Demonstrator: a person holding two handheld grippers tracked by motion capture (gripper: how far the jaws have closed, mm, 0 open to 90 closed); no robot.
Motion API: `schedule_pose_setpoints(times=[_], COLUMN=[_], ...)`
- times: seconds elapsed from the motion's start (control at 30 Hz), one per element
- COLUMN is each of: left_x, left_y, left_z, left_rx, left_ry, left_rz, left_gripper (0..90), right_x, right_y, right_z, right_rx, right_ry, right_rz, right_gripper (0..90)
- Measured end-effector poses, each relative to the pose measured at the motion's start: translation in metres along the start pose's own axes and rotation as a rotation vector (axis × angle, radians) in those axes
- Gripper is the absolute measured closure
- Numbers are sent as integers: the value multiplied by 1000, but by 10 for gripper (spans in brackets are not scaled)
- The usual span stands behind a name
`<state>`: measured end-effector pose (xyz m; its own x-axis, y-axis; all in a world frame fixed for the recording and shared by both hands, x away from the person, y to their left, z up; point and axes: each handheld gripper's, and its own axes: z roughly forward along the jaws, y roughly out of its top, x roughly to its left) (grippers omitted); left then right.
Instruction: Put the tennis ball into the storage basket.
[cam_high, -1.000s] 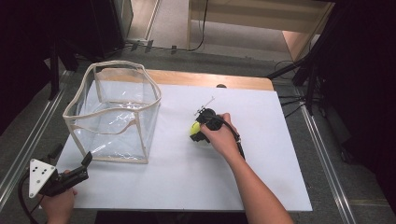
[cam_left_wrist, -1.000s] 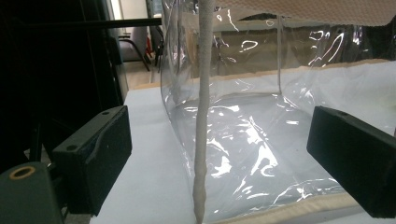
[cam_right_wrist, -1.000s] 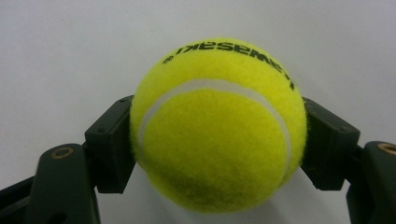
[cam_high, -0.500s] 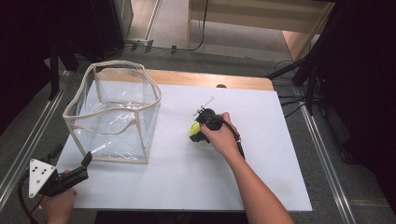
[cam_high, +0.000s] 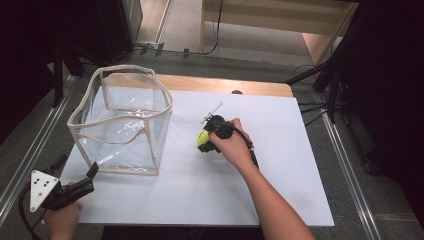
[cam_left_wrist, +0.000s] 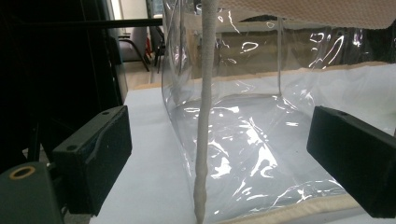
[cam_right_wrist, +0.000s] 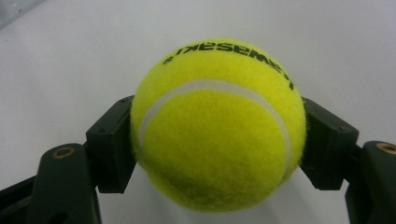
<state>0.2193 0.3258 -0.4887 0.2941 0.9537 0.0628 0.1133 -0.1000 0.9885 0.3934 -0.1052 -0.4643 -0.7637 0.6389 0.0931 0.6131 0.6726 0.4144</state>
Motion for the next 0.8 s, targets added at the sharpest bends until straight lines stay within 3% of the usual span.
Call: schedule_pose_setpoints(times=[0.8], left_x=[1], left_y=[0], left_z=[0], left_rx=[-7], left_ry=[-4], left_rz=[-17], left_gripper=[69], right_x=[29], right_y=[35], right_z=[0], right_rx=[-16], right_ry=[62], right_rz=[-78], right_gripper=[233])
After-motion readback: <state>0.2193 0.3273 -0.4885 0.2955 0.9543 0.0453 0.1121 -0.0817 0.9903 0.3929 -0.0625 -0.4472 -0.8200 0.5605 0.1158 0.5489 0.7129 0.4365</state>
